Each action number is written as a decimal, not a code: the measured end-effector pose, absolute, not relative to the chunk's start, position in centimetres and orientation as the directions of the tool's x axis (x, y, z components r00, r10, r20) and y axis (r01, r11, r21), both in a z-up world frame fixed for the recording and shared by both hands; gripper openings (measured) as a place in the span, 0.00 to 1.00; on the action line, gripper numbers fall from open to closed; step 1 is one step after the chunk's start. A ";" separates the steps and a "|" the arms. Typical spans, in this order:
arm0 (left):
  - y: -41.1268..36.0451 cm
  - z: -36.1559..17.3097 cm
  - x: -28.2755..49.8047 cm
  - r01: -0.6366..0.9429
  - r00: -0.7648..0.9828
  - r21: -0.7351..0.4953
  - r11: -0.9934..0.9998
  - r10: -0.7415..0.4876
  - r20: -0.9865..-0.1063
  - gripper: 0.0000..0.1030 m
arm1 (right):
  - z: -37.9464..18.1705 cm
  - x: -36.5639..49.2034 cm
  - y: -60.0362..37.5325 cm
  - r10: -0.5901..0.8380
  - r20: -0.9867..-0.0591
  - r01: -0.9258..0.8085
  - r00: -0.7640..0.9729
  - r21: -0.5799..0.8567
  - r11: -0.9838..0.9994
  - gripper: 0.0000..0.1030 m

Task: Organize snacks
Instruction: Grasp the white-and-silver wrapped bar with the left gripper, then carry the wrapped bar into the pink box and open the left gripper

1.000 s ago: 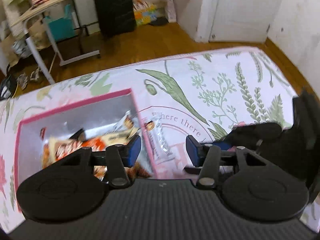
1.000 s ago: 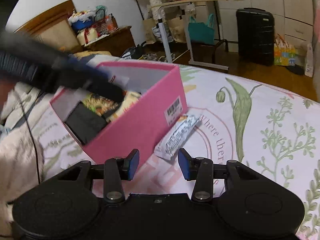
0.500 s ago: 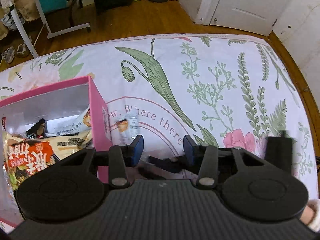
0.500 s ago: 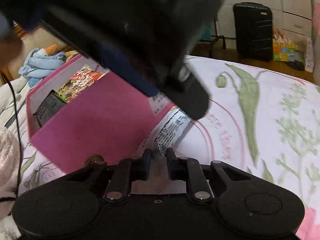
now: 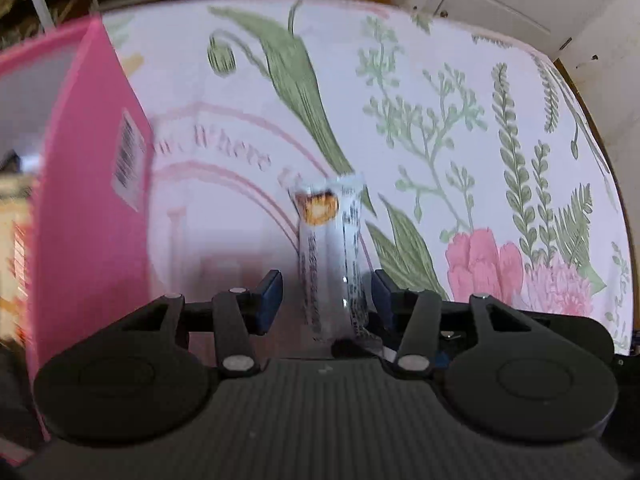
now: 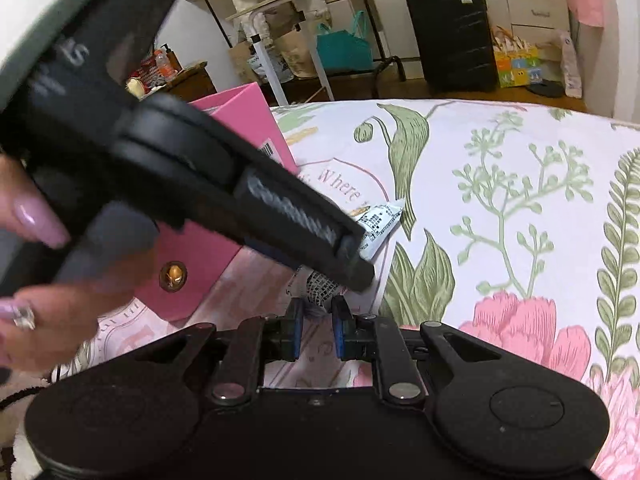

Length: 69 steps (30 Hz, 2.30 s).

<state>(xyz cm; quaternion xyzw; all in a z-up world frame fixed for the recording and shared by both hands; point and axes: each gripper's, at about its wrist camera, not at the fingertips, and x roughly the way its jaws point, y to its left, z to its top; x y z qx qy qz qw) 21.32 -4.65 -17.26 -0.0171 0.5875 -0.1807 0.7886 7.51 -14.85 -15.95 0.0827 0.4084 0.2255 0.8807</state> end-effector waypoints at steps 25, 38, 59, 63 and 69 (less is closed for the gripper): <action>0.8 -8.5 12.5 0.355 0.222 -0.327 0.876 -0.419 -0.880 0.29 | -7.9 0.7 -11.8 0.506 -0.692 -0.308 0.515 0.402 0.862 0.18; 8.7 -1.3 10.4 0.321 0.393 -0.285 0.903 -0.401 -0.828 0.29 | -2.1 2.0 -5.9 0.589 -0.632 -0.466 0.503 0.376 0.801 0.18; 14.3 -3.7 14.1 0.252 0.535 -0.299 0.921 -0.390 -0.749 0.29 | -3.0 7.3 -0.4 0.559 -0.623 -0.512 0.548 0.279 0.812 0.18; 13.1 -5.5 15.4 0.259 0.533 -0.290 0.921 -0.387 -0.753 0.30 | -4.2 8.1 -0.3 0.504 -0.651 -0.486 0.567 0.229 0.843 0.17; 13.0 -7.1 15.4 0.230 0.534 -0.268 0.935 -0.352 -0.769 0.42 | -6.2 8.2 -0.2 0.413 -0.697 -0.470 0.587 0.122 0.874 0.34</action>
